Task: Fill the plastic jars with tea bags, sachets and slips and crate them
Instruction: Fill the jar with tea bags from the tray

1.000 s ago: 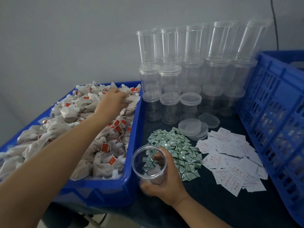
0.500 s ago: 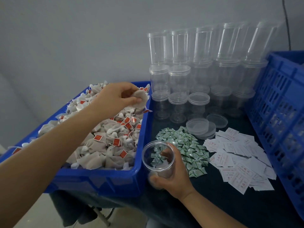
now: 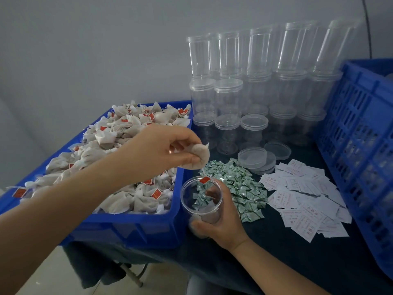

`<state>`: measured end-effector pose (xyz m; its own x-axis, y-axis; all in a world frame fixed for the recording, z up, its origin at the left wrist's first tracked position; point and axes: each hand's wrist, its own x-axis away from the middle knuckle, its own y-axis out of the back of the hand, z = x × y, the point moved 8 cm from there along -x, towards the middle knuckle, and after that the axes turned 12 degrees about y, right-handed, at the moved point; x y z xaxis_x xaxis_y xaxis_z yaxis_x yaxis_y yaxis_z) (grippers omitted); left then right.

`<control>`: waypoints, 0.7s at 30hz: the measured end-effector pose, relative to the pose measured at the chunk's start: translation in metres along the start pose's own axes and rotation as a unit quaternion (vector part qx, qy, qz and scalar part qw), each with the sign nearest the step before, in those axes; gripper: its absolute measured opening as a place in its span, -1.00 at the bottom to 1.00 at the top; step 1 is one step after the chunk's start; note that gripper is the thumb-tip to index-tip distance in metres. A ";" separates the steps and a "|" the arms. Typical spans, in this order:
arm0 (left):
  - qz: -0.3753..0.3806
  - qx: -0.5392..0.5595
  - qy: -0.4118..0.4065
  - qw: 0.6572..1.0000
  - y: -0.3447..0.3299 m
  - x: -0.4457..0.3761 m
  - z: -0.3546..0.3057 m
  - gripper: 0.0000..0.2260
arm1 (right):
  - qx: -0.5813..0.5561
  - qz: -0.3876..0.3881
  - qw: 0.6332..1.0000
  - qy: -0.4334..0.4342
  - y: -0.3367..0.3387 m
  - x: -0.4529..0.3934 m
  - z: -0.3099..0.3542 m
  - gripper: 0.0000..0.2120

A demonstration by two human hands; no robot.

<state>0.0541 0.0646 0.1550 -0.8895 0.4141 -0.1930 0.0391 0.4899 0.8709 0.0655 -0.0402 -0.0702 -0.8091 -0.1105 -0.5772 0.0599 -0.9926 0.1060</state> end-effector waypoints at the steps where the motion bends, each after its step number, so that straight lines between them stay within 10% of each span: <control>1: 0.010 -0.010 0.004 1.000 -0.006 0.000 0.003 -0.87 | -0.001 -0.001 1.000 0.002 0.000 0.000 0.000 -0.14; 14: 0.059 -0.232 -0.023 0.971 -0.081 -0.001 0.029 -0.82 | 0.002 0.009 1.000 -0.017 0.000 0.000 -0.002 -0.11; 21: 0.149 -0.408 -0.102 0.895 -0.116 -0.004 0.015 -0.86 | 0.007 0.008 1.000 -0.013 0.001 -0.001 -0.001 -0.12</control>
<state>0.0601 0.0178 0.0476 -0.7906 0.6047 0.0961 -0.1592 -0.3546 0.9214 0.0669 -0.0408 -0.0707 -0.8232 -0.1256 -0.5536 0.0655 -0.9897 0.1272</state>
